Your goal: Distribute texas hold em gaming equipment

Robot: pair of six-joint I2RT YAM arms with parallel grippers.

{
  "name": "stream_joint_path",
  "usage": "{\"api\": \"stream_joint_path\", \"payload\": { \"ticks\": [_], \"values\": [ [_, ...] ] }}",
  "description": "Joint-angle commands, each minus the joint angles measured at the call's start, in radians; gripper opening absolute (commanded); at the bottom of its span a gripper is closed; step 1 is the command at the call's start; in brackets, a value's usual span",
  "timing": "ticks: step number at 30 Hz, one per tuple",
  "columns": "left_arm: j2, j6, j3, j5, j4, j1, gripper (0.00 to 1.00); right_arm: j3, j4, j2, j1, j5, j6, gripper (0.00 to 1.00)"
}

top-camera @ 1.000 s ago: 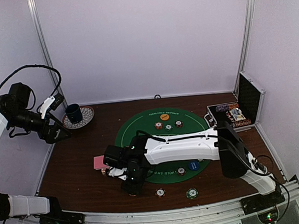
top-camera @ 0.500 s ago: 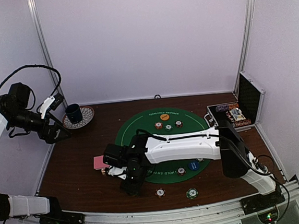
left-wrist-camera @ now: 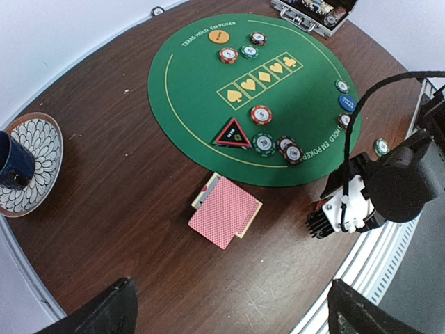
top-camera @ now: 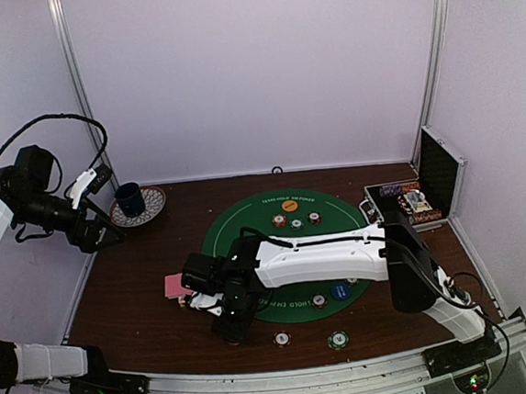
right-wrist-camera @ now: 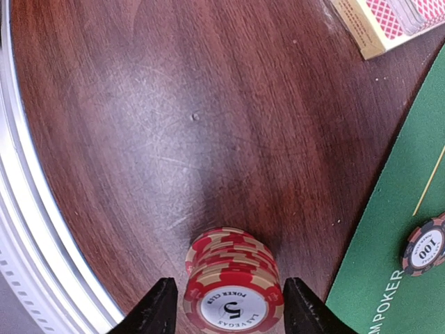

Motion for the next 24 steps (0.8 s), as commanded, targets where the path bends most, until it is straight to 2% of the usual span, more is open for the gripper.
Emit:
{"api": "stream_joint_path", "payload": {
  "ticks": [1,8,16,24],
  "values": [
    [-0.012,0.009,0.009,0.006,0.026,-0.006,0.98,0.003,0.008,0.012,-0.005,-0.008,0.0,0.55],
    [-0.016,0.009,0.009,0.004,0.027,-0.005,0.97,0.003,0.006,0.027,-0.008,-0.009,-0.004,0.55],
    [-0.015,0.01,0.004,0.005,0.026,-0.005,0.98,0.007,0.017,0.002,-0.008,-0.013,0.001,0.39],
    [-0.012,0.01,0.003,0.009,0.028,-0.005,0.97,0.041,-0.011,-0.029,-0.005,-0.026,-0.002,0.39]
  ]
}}
